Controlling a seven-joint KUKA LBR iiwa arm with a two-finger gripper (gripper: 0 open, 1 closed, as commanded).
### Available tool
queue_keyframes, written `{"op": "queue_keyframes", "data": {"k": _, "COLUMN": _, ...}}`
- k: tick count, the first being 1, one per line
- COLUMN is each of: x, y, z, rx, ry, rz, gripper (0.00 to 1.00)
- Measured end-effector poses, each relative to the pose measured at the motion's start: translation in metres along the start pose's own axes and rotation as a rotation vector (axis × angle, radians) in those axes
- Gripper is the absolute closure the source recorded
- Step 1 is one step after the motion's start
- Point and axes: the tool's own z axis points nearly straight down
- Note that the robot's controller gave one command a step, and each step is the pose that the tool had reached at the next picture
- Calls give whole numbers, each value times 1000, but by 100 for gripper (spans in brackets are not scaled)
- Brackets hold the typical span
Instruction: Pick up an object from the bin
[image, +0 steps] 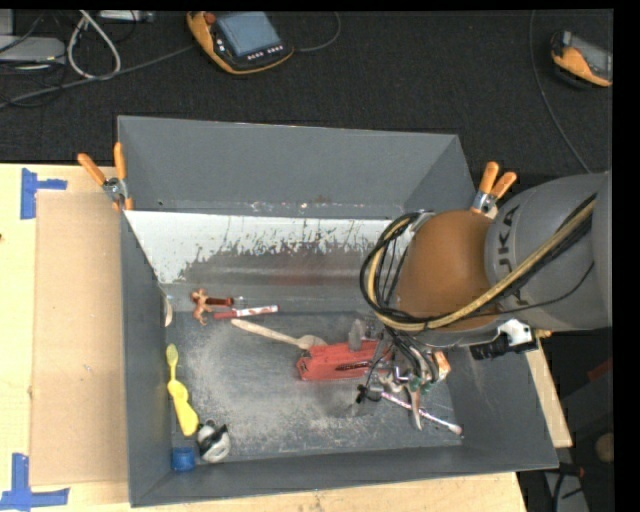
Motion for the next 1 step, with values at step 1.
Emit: {"op": "queue_keyframes", "data": {"k": 1, "x": -10, "y": -29, "z": 9, "rx": -1, "ry": 4, "rz": -2, "gripper": 100}}
